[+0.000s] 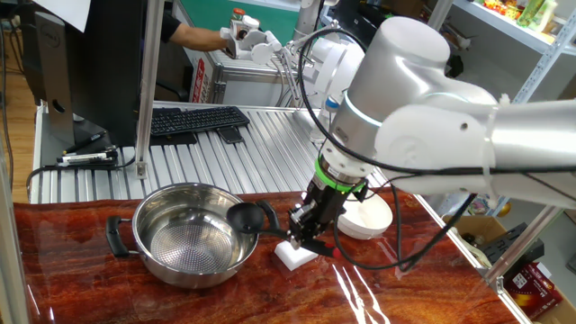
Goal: Scoop water with a large spoon from one bowl to another
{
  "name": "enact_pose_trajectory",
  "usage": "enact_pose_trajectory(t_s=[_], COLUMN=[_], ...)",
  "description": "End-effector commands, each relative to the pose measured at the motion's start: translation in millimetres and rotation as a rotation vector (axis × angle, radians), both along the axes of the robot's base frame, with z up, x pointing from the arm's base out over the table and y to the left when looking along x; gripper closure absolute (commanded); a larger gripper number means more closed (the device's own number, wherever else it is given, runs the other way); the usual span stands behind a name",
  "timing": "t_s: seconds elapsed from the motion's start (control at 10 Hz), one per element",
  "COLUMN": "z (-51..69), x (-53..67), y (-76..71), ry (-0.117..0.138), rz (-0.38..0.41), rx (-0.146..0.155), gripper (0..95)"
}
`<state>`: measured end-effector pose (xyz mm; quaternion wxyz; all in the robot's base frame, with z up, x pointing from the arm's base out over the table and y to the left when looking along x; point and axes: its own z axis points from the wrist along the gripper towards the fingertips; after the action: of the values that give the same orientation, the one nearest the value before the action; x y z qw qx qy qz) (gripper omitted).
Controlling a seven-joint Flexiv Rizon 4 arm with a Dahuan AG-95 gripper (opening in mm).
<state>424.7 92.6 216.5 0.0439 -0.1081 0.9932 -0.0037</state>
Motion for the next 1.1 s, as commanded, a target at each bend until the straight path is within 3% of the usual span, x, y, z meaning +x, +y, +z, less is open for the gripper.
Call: enact_pose_trajectory(t_s=[0.1, 0.5, 1.1], z=[-1.2, -1.2, 5.4], x=[5.0, 5.0, 9.0], y=[2.2, 2.2, 18.0], ry=[0.034, 0.039, 0.082], rz=[0.002, 0.008, -0.044], rx=[-0.001, -0.014, 0.002], gripper=[95.0, 95.0, 95.0])
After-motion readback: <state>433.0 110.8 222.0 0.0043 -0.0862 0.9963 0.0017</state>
